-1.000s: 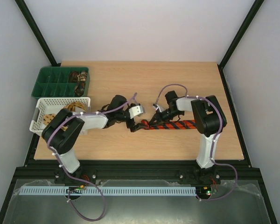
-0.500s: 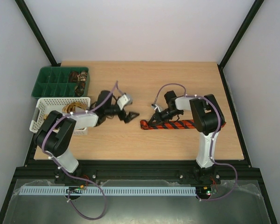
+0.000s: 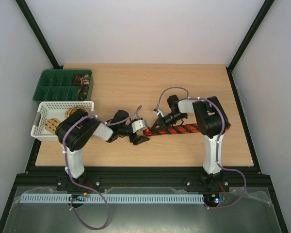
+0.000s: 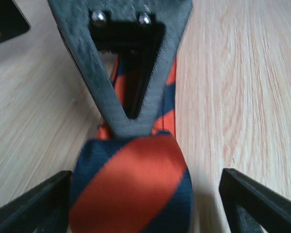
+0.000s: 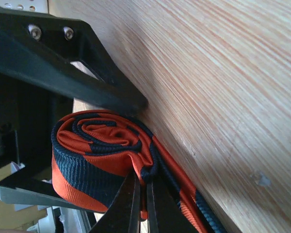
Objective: Roll the ties
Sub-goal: Roll the tie at the center of the board.
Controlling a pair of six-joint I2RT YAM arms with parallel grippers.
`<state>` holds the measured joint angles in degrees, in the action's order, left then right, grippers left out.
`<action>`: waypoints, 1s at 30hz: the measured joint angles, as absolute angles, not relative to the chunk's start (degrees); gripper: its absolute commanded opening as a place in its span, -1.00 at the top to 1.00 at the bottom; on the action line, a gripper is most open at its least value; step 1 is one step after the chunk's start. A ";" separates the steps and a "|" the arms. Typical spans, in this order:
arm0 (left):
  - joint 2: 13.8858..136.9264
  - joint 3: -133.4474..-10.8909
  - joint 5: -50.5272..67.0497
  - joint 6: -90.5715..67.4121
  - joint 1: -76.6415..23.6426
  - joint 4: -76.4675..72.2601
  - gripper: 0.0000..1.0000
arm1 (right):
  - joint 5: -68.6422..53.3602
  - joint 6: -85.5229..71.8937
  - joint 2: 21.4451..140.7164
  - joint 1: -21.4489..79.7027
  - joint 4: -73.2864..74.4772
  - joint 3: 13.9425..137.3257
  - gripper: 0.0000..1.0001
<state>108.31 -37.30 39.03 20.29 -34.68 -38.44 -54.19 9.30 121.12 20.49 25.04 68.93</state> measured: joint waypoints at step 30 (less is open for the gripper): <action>109.16 -48.05 31.53 35.81 -37.26 -19.33 0.47 | -52.62 3.16 112.14 16.25 29.23 66.13 -0.02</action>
